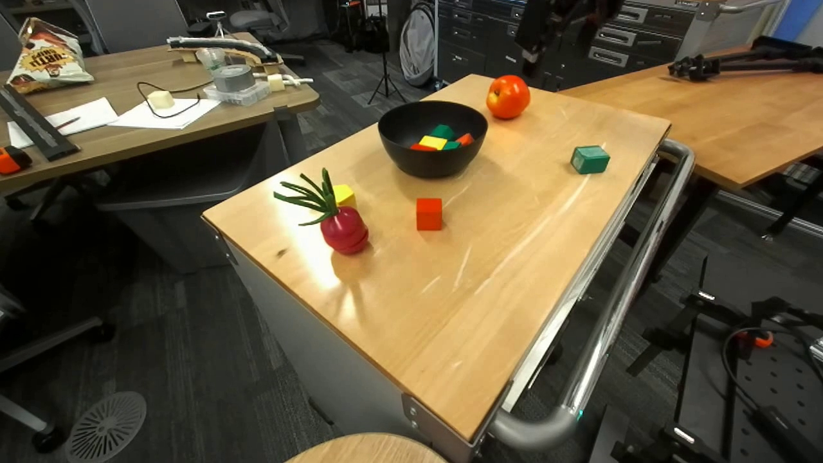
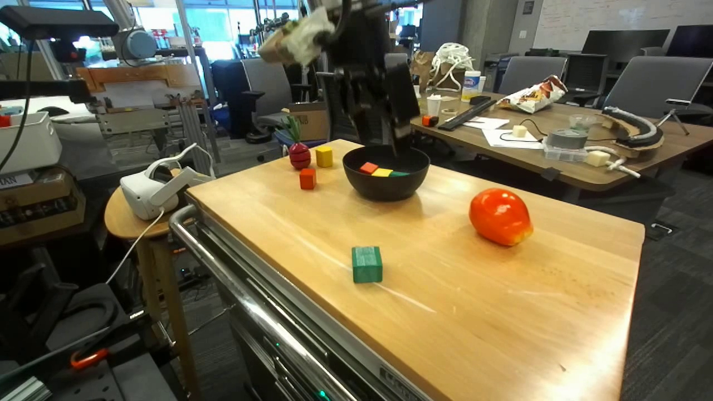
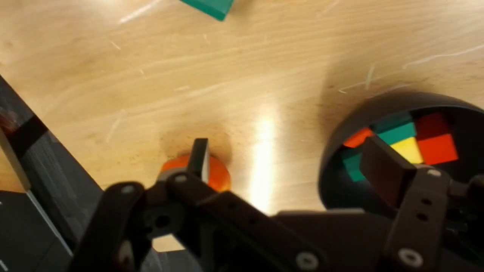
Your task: Move the apple to the other side of the bowl and take all the items out of the bowl
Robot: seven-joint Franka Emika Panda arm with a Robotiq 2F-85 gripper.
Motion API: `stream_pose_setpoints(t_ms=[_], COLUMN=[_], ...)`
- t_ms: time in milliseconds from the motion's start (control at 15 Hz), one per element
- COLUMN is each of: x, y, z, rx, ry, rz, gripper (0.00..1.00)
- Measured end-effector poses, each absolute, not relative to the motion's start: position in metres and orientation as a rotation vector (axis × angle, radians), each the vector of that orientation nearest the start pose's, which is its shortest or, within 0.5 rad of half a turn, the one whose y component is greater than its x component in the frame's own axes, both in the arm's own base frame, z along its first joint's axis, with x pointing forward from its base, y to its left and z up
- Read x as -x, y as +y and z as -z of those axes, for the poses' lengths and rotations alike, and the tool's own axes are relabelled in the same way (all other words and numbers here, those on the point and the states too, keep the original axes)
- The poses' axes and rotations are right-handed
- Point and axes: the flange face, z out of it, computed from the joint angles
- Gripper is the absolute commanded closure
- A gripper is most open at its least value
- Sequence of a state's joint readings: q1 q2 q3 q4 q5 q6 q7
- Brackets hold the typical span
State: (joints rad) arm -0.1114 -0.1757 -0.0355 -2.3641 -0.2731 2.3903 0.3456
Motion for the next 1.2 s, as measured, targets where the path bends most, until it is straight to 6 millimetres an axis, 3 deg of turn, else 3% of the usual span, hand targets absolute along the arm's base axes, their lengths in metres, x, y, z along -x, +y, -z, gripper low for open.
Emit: stream_pose_setpoints(t_ms=[133,333,867,1200], x=[-0.514,-0.547,-0.559,-0.577], y=[-0.034,0.013,0.013,0.006], z=[-0.435,-0.433,-0.403,-0.376], rx=[3.308,3.337,3.324,3.271], ry=[0.341,0.173,0.163,0.147], rz=[0.305,0.224,0.15,0.112], gripper=[0.0,0.0,0.0,0.0])
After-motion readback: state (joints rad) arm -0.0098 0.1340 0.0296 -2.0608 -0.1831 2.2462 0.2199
